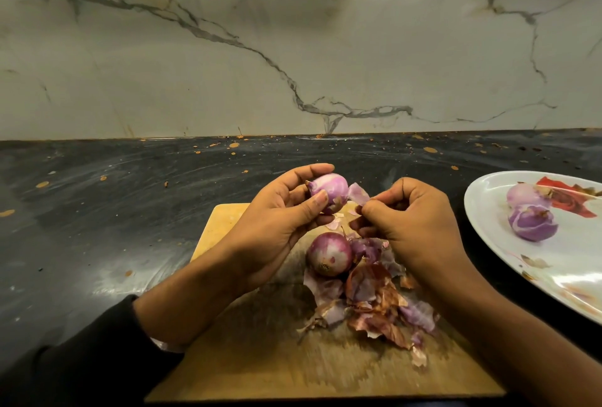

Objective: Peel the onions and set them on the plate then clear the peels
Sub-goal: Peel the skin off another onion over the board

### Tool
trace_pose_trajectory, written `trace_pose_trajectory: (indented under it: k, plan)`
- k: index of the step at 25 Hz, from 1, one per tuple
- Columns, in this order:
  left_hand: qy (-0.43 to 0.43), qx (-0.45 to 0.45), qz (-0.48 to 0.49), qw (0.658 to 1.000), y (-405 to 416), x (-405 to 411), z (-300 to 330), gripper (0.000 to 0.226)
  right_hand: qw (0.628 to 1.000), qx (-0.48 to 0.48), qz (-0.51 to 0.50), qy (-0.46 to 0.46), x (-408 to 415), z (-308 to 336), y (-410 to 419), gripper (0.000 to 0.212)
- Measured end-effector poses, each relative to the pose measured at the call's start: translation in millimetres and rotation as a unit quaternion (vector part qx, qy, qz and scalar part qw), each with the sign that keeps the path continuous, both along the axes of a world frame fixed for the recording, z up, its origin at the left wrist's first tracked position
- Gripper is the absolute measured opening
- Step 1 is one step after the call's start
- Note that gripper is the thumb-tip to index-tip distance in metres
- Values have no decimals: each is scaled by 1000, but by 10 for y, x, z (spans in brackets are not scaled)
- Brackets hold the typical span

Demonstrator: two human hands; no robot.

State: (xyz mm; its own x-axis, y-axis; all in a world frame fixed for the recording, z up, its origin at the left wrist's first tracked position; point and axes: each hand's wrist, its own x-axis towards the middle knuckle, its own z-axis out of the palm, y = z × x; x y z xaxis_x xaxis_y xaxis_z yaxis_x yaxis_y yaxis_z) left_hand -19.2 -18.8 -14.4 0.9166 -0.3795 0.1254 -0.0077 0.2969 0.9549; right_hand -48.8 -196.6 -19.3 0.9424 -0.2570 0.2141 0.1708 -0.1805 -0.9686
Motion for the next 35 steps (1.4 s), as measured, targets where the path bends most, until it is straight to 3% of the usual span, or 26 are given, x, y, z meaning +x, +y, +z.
trace_pose_trajectory:
  k: [3, 5, 10, 15, 23, 27, 31, 35]
  plan:
    - [-1, 1, -9, 1000, -15, -22, 2, 43, 998, -48, -3, -32, -3, 7, 4, 10]
    - [-13, 22, -7, 1000, -13, -28, 7, 46, 998, -25, 32, -41, -15, 31, 19, 5]
    - [-38, 54, -22, 998, -21, -33, 0, 50, 998, 0, 61, -8, -3, -1, 38, 25]
    - [-32, 44, -27, 998, -27, -53, -1, 52, 990, 106, 95, 18, 13, 24, -9, 16]
    - [-59, 74, -3, 995, -19, -39, -18, 46, 998, -12, 28, -49, -33, 25, 55, 6]
    - [-59, 62, -14, 996, -31, -52, -5, 45, 999, 4, 0, -44, -15, 20, 21, 10]
    - [-23, 28, -2, 999, -11, -28, -1, 48, 999, 34, 41, -14, 10, 0, -5, 9]
    - [28, -6, 11, 1000, -16, -8, -1, 51, 992, -117, 32, -25, 28, -6, -27, 20]
